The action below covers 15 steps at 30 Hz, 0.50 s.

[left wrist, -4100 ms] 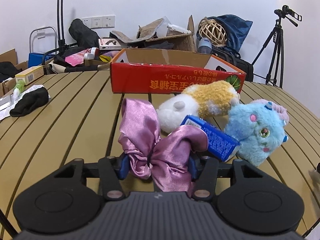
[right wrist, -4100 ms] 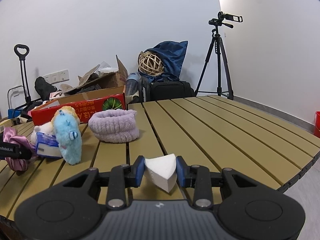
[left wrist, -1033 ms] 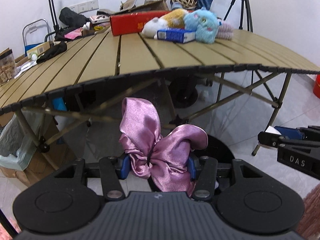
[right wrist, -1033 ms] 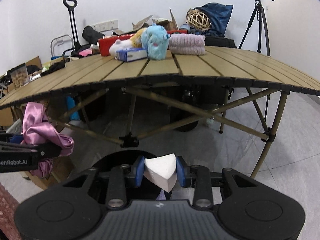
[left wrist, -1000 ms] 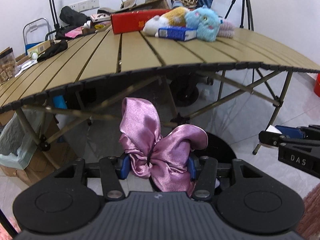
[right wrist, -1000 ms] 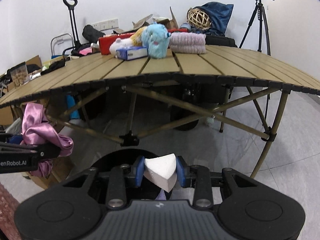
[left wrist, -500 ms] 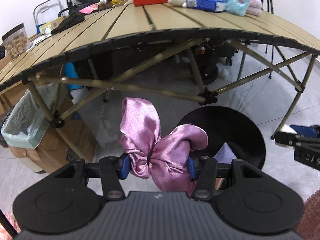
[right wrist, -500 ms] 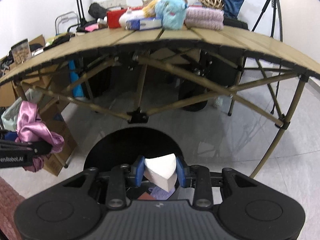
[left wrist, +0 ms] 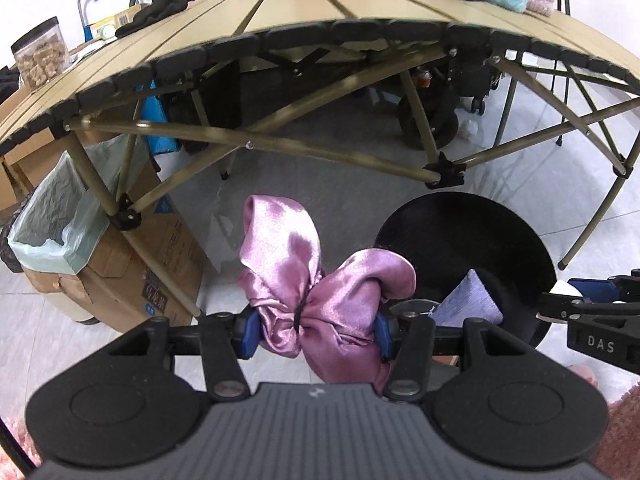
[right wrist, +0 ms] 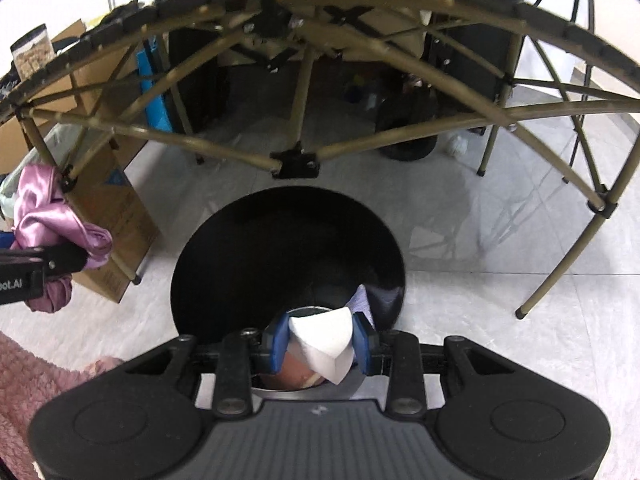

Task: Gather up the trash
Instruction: 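Open the right gripper to drop the white foam wedge into the bin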

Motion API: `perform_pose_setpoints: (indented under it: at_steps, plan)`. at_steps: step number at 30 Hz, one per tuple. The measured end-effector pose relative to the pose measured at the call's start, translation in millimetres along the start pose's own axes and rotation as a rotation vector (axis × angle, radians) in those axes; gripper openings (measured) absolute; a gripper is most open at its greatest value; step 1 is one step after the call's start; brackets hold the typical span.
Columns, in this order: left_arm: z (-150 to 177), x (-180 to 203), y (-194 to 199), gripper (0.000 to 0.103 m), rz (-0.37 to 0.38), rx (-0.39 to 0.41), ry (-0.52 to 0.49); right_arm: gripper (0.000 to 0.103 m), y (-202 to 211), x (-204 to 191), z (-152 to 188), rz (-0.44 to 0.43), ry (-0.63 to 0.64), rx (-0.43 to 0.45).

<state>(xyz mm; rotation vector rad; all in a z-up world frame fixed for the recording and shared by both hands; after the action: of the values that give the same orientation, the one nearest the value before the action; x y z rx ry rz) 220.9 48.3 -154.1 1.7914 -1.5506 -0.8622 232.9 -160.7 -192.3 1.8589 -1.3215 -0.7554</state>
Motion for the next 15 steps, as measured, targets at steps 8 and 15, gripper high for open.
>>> perform_pose_setpoints:
  at_steps: [8,15]
  plan:
    - [1,-7,-11,0.053,-0.017,-0.037,0.015,0.033,-23,-15,-9,-0.023,0.02,-0.056]
    - [1,-12,-16,0.053,-0.023,-0.058,0.031,0.033,-39,-27,-19,-0.035,0.029,-0.082]
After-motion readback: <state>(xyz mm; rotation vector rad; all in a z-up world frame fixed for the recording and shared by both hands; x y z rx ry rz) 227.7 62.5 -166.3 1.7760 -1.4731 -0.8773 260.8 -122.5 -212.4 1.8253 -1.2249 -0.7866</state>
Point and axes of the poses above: each gripper's, at about its wrist camera, not at the fingertips, and y roughly against the way its jaws point, x to its right, z to its underside, the point moved 3 cm from there along -y, roughly the way its jaws point, and after that the axes turned 3 degrees about y, right-handed, at the moved point
